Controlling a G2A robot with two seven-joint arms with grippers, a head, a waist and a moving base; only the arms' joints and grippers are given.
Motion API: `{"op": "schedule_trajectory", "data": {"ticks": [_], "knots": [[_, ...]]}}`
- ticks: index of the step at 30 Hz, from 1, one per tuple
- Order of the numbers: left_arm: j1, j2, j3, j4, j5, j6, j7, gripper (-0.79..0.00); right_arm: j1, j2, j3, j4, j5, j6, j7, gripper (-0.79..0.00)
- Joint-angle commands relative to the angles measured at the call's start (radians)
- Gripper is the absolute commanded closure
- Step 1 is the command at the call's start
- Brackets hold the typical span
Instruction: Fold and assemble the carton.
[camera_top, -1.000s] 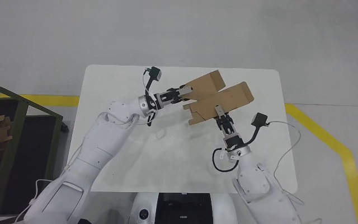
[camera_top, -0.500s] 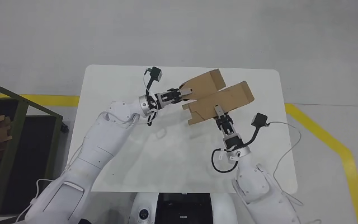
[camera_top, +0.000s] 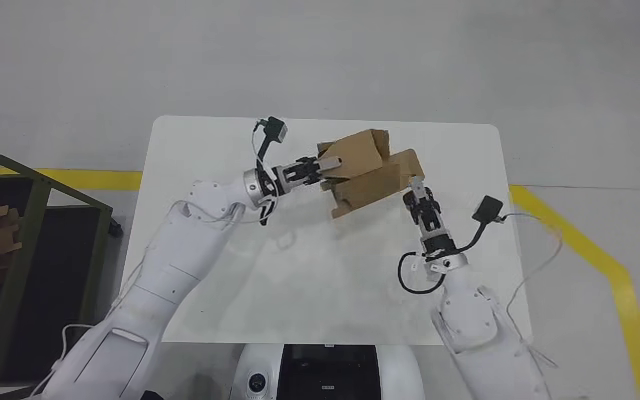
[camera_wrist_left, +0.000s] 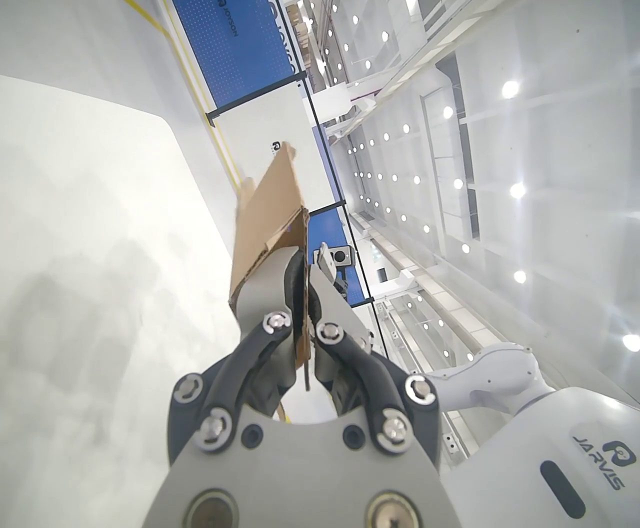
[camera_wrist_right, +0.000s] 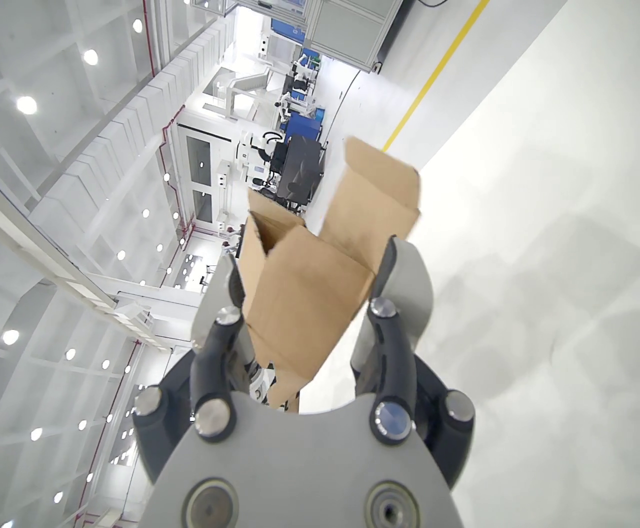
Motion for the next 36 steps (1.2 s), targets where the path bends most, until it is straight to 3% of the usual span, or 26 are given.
{"op": "schedule_trajectory", "data": {"ticks": [1, 10, 23, 29, 36], "knots": [[0.003, 0.002, -0.004, -0.002, 0.000, -0.002, -0.017, 0.000, -0.009, 0.004, 0.022, -0.008, 0.006, -0.024, 0.039, -0.785], [-0.011, 0.008, 0.005, 0.017, 0.016, -0.015, -0.164, 0.000, 0.005, 0.025, 0.078, 0.012, 0.119, -0.190, 0.395, -0.785], [-0.032, 0.031, -0.002, 0.037, 0.054, 0.001, -0.406, 0.000, 0.122, 0.055, 0.091, 0.117, 0.254, -0.299, 0.922, -0.785], [-0.020, 0.042, -0.017, 0.025, -0.022, -0.012, -0.518, 0.000, 0.177, 0.059, 0.069, 0.173, 0.332, -0.309, 1.022, -0.785], [-0.016, 0.045, -0.030, 0.020, -0.046, -0.027, -0.506, 0.000, 0.177, 0.059, 0.069, 0.173, 0.332, -0.309, 1.022, -0.785]]}}
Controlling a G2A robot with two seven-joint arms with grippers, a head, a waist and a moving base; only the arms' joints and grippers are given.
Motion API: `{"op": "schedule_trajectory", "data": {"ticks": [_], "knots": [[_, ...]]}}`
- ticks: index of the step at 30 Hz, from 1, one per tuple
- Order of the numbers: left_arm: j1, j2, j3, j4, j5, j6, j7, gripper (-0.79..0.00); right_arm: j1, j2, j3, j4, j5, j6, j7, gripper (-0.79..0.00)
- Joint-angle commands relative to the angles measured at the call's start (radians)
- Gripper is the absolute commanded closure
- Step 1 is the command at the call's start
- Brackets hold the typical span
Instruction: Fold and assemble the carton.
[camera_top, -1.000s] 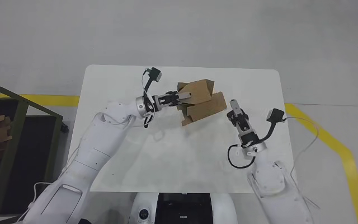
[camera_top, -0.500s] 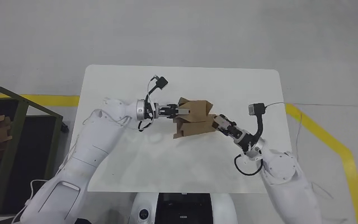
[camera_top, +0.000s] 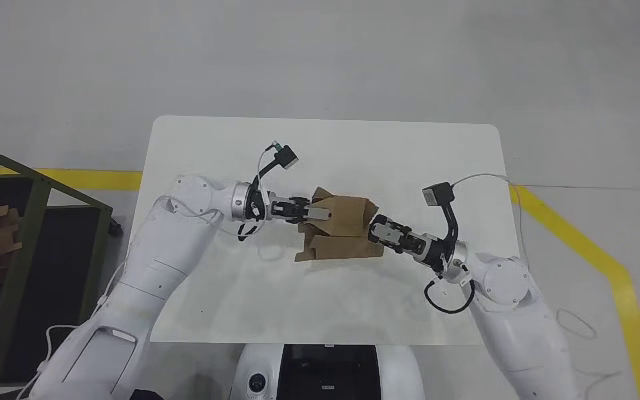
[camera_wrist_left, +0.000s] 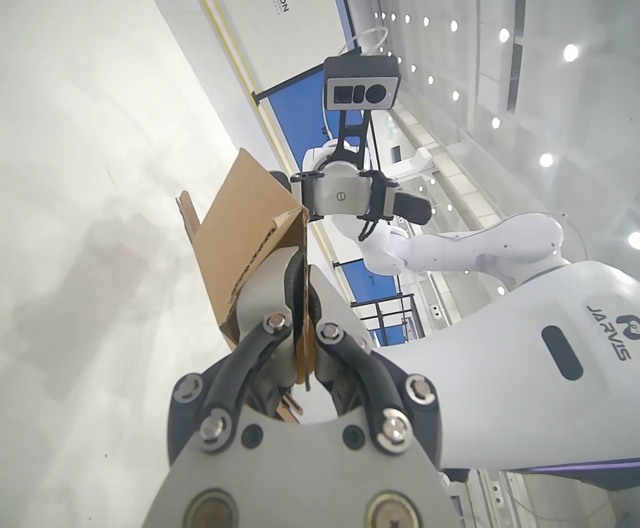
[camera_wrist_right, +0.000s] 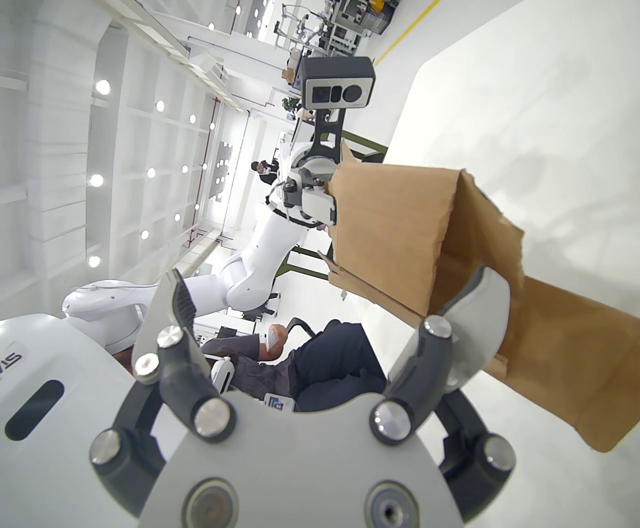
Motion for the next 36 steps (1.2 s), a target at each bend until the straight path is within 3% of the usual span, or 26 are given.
{"op": "schedule_trajectory", "data": {"ticks": [1, 11, 21, 30, 36], "knots": [[0.001, 0.000, -0.002, 0.001, -0.002, -0.005, 0.005, 0.000, 0.000, 0.000, 0.000, 0.000, 0.000, 0.000, 0.000, -0.785], [0.014, 0.002, 0.005, -0.024, 0.032, 0.028, 0.037, 0.000, -0.002, 0.001, -0.004, -0.003, -0.003, 0.009, -0.010, -0.785], [0.026, 0.010, 0.008, -0.035, 0.055, 0.043, 0.040, 0.000, 0.061, 0.009, -0.021, 0.097, 0.068, -0.096, 0.119, -0.785], [0.026, 0.012, 0.017, -0.041, -0.004, 0.036, -0.001, 0.000, 0.131, 0.010, -0.055, 0.204, 0.124, -0.116, 0.176, -0.785], [0.024, 0.014, 0.020, -0.039, -0.027, 0.035, -0.017, 0.000, 0.162, 0.009, -0.087, 0.255, 0.259, -0.138, 0.273, -0.785]]}}
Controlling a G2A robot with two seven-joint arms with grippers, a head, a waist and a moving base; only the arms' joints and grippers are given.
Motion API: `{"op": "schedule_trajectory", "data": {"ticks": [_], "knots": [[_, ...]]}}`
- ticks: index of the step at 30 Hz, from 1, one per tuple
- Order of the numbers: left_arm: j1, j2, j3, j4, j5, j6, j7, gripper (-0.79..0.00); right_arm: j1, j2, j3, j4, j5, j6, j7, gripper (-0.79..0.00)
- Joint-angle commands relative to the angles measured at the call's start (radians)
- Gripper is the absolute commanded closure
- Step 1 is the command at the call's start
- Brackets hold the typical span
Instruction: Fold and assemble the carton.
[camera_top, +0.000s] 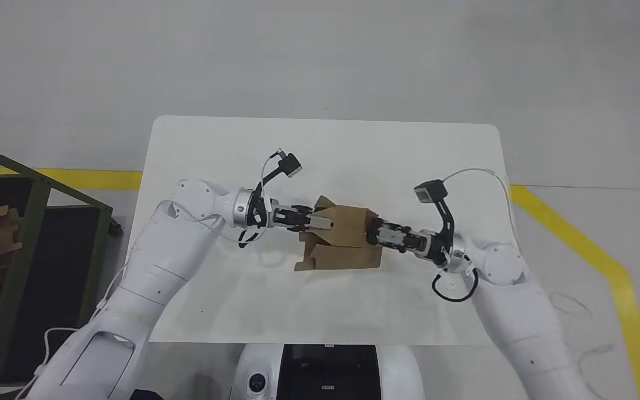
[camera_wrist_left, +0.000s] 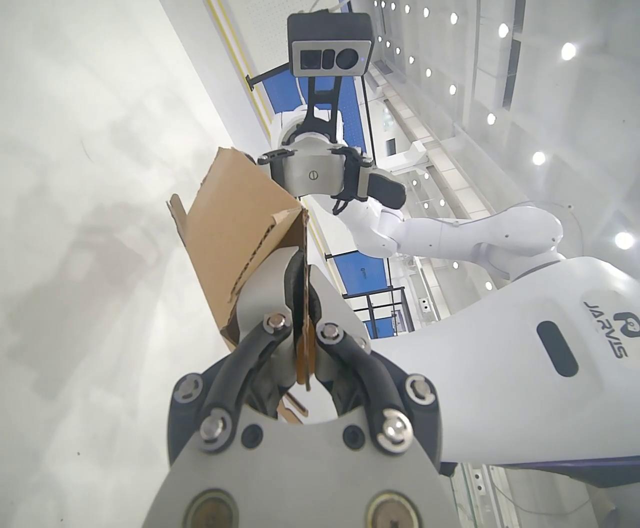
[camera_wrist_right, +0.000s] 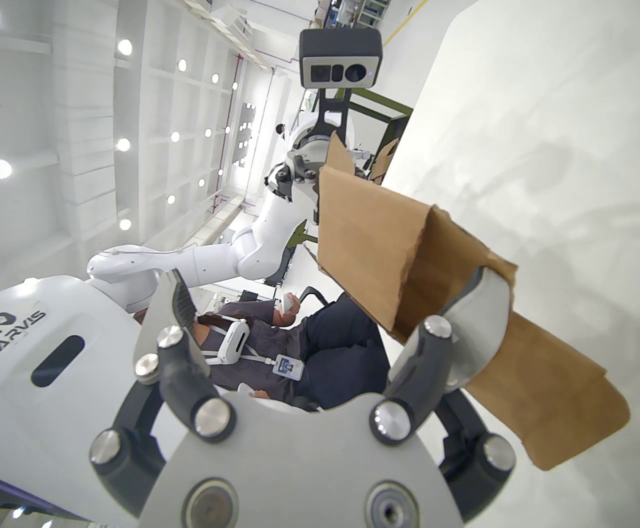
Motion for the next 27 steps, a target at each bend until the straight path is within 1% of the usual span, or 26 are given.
{"op": "schedule_trajectory", "data": {"ticks": [1, 5, 16, 27], "knots": [[0.000, 0.000, 0.001, 0.001, -0.008, -0.002, -0.001, 0.000, 0.012, -0.001, -0.009, 0.022, 0.059, -0.009, 0.044, -0.785], [-0.001, 0.000, 0.005, 0.002, -0.019, -0.006, -0.001, 0.000, 0.033, -0.002, -0.027, 0.055, 0.125, -0.007, 0.088, -0.785], [-0.008, 0.000, 0.018, 0.002, -0.047, -0.011, -0.009, 0.000, 0.066, -0.002, -0.076, 0.086, 0.254, 0.016, 0.112, -0.785], [-0.018, 0.000, 0.032, 0.031, -0.048, -0.008, -0.009, 0.000, 0.045, 0.016, -0.050, 0.024, 0.351, 0.056, 0.152, -0.785]]}}
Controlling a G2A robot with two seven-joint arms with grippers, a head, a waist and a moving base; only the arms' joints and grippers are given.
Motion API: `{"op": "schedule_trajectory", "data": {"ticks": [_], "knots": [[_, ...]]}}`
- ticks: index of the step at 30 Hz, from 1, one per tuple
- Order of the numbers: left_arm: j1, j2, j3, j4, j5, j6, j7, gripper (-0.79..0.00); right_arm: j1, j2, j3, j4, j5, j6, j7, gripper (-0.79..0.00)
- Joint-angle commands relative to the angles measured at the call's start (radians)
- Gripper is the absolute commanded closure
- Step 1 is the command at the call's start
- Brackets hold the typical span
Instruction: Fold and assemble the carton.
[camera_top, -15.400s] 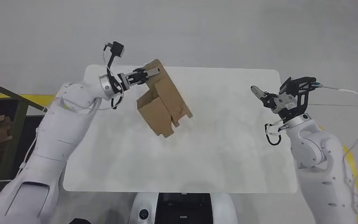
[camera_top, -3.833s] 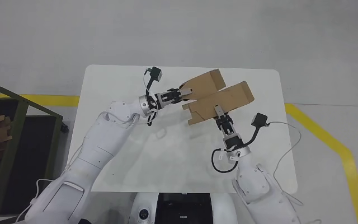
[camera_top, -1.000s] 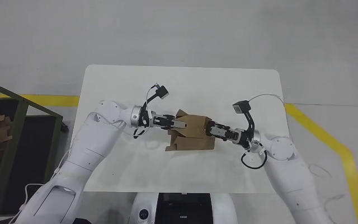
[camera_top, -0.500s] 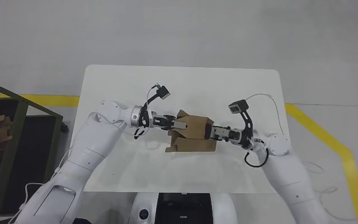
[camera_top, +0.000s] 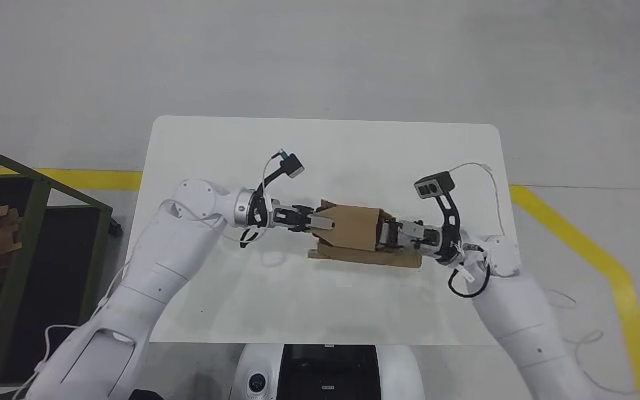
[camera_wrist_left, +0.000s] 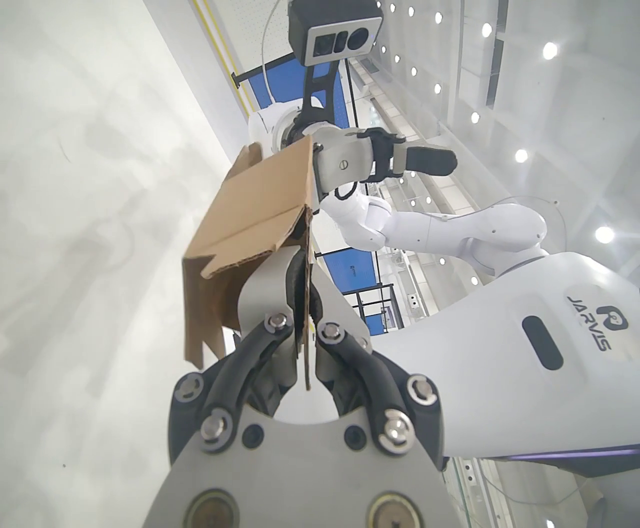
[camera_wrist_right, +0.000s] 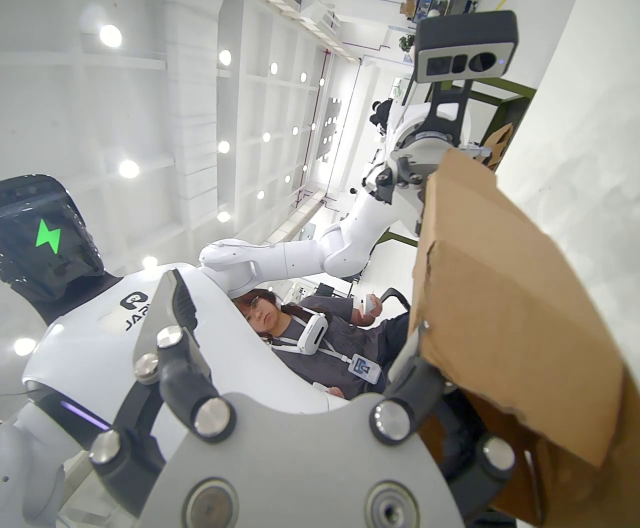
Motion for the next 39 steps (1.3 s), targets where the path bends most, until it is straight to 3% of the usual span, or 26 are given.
{"op": "schedule_trajectory", "data": {"ticks": [1, 8, 10, 11, 12, 18, 21, 32, 36, 39], "knots": [[-0.001, 0.000, 0.004, 0.004, 0.000, 0.001, 0.001, 0.000, -0.001, 0.002, 0.000, -0.006, -0.006, 0.005, 0.005, -0.785], [-0.006, -0.001, 0.011, 0.006, -0.004, 0.002, -0.002, 0.000, 0.020, 0.002, -0.037, 0.016, -0.055, -0.022, -0.022, -0.785], [-0.007, 0.000, 0.011, 0.005, -0.003, 0.002, -0.002, 0.000, 0.027, 0.001, -0.047, 0.021, -0.059, -0.027, -0.027, -0.523], [-0.007, 0.000, 0.011, 0.004, -0.003, 0.003, -0.002, 0.000, 0.029, 0.001, -0.051, 0.023, -0.059, -0.030, -0.030, -0.422], [-0.007, 0.001, 0.011, 0.003, -0.004, 0.004, -0.002, 0.000, 0.032, 0.002, -0.055, 0.025, -0.060, -0.031, -0.031, -0.379], [-0.007, 0.002, 0.012, -0.004, -0.005, 0.006, -0.004, 0.000, 0.041, 0.005, -0.071, 0.042, -0.086, -0.044, -0.044, -0.403], [-0.008, 0.003, 0.014, -0.008, -0.003, 0.008, -0.004, 0.000, 0.048, 0.006, -0.081, 0.055, -0.102, -0.051, -0.051, -0.345], [-0.010, 0.005, 0.017, -0.013, -0.005, 0.011, -0.007, 0.000, 0.073, 0.007, -0.106, 0.093, -0.175, -0.082, -0.082, -0.252], [-0.011, 0.006, 0.018, -0.014, -0.006, 0.012, -0.009, 0.000, 0.079, 0.006, -0.112, 0.102, -0.192, -0.090, -0.090, -0.080], [-0.011, 0.006, 0.019, -0.013, -0.008, 0.014, -0.008, 0.000, 0.082, 0.006, -0.114, 0.105, -0.196, -0.091, -0.091, -0.018]]}}
